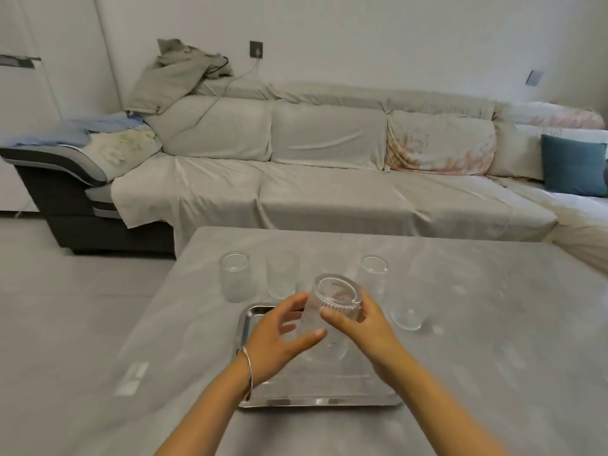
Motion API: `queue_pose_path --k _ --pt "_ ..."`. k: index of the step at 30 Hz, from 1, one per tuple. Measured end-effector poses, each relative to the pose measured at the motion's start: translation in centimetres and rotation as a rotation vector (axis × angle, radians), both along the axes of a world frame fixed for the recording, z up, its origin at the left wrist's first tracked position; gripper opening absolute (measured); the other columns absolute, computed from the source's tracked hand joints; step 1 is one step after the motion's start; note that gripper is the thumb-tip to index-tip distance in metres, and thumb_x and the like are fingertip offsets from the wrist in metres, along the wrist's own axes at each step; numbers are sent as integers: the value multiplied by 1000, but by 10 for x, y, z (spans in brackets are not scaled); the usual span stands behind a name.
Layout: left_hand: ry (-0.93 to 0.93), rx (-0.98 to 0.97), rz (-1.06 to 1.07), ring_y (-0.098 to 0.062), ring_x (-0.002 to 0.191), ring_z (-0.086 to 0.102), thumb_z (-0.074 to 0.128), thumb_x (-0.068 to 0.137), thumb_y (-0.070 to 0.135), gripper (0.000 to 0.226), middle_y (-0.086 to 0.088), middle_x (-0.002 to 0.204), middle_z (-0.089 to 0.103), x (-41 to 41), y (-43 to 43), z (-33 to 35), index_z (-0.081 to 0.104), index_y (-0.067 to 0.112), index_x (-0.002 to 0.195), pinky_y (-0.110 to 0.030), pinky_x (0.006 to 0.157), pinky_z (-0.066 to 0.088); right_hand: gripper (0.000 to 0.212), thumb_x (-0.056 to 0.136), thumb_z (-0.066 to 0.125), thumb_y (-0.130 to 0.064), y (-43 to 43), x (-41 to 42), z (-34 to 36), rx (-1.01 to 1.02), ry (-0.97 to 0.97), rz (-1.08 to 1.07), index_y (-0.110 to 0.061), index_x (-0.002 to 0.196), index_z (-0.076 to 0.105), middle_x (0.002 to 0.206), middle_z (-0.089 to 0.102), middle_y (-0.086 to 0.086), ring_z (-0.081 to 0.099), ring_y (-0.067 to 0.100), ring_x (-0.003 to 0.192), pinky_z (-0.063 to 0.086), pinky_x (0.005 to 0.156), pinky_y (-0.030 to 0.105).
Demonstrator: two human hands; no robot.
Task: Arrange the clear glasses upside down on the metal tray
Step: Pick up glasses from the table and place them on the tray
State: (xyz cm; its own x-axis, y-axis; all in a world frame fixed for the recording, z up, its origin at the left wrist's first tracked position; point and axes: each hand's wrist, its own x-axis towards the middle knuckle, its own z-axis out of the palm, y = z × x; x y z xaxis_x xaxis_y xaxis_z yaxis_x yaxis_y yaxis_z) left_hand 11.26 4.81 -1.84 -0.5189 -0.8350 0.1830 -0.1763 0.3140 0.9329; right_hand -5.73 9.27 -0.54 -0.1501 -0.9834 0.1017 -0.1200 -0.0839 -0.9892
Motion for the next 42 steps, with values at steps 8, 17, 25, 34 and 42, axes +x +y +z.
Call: queue_pose_path --k 8,17,25,34,42 --pt "6 -21 63 -9 115 57 72 66 45 63 11 125 59 64 -22 6 47 35 124 -26 96 48 64 62 80 -55 -34 57 5 -12 38 192 -52 119 51 115 64 -26 60 -2 109 52 79 15" --pt "-33 8 122 -3 115 53 74 62 45 72 13 125 57 66 -74 -28 46 34 127 -16 91 47 76 61 79 -56 -85 56 -32 10 49 191 -47 128 46 129 57 -17 56 5 119 51 96 27" --pt "-45 105 153 5 106 57 79 56 44 63 18 114 61 55 -98 -72 50 47 112 -12 80 50 73 64 83 -39 -108 46 -70 98 40 213 -39 128 48 128 59 -12 57 6 118 50 99 33" --pt "-116 78 135 -1 116 54 76 61 48 67 18 121 60 56 -105 -92 49 40 122 -21 100 43 73 60 84 -45 -114 46 -94 132 29 214 -48 124 50 126 61 -16 58 5 118 50 98 31" --pt "-147 71 146 -5 116 53 74 61 49 71 16 124 57 61 -106 -91 45 39 125 -26 100 43 82 62 79 -51 -114 42 -90 161 105 245 -46 133 41 136 50 -17 49 9 128 44 105 30"
